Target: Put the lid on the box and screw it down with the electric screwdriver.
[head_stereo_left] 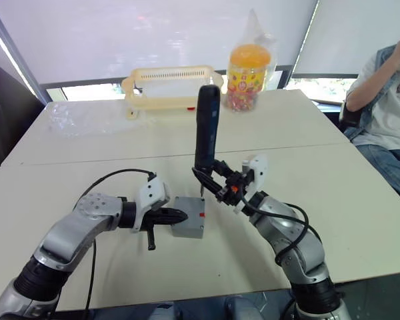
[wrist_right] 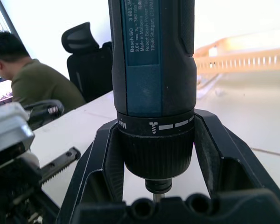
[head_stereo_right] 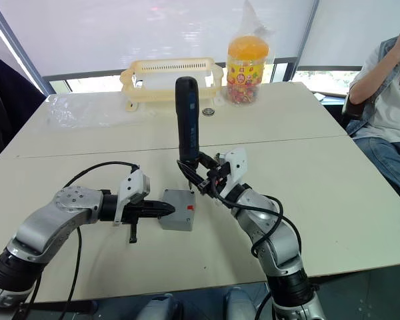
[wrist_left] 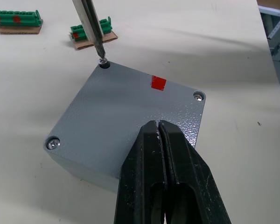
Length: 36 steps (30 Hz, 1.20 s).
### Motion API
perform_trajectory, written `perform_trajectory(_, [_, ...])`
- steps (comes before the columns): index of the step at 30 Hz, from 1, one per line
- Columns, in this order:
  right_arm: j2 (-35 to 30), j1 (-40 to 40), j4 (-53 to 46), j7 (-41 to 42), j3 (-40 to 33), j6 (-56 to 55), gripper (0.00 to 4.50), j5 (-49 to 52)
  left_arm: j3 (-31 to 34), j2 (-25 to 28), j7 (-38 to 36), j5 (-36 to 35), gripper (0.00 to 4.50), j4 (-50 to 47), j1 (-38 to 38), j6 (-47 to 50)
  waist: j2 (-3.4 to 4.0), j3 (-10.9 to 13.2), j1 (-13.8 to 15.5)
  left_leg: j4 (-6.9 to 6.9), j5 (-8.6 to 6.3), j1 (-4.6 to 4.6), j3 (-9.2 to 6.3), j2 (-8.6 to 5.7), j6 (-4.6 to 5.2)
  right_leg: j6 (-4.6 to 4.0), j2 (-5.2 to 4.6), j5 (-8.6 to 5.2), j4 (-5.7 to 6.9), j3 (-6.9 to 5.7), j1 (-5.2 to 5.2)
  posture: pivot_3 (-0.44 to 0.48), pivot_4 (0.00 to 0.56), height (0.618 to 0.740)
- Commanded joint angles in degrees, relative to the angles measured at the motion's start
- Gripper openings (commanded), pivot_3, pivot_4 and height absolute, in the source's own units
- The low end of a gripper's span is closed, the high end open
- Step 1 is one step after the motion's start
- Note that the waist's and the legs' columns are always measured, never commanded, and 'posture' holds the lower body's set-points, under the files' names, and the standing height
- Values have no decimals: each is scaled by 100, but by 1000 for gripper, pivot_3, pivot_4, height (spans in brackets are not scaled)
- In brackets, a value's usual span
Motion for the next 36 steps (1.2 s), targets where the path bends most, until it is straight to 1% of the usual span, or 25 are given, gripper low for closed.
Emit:
perform_trajectory(1, [62, -46, -155, 82, -7, -357, 1689, -55, -76, 78, 36, 100, 0, 7, 117, 117, 0, 0, -1, 0, 0, 0, 0, 0, 0, 0, 0, 0, 0, 0, 0, 0, 150, 740])
perform_trajectory(7, [94, -26, -137, 77, -42, -398, 1689, -97, -82, 69, 45, 96, 0, 8, 111, 126, 0, 0, 0, 0, 0, 0, -1, 0, 0, 0, 0, 0, 0, 0, 0, 0, 150, 740])
perform_trajectory(13, [236, -115, -279, -62, -245, -231, 1689, 128, -93, 75, 29, 103, 0, 21, 106, 113, 0, 0, 1, 0, 0, 0, -1, 0, 0, 0, 0, 0, 0, 0, 0, 0, 150, 740])
perform_trajectory(36, [167, 172, -106, 73, -1, -462, 1689, -198, -99, 63, 50, 106, 0, 13, 126, 116, 0, 0, -1, 0, 0, 0, -1, 0, 0, 0, 0, 0, -1, 0, 0, 0, 150, 740])
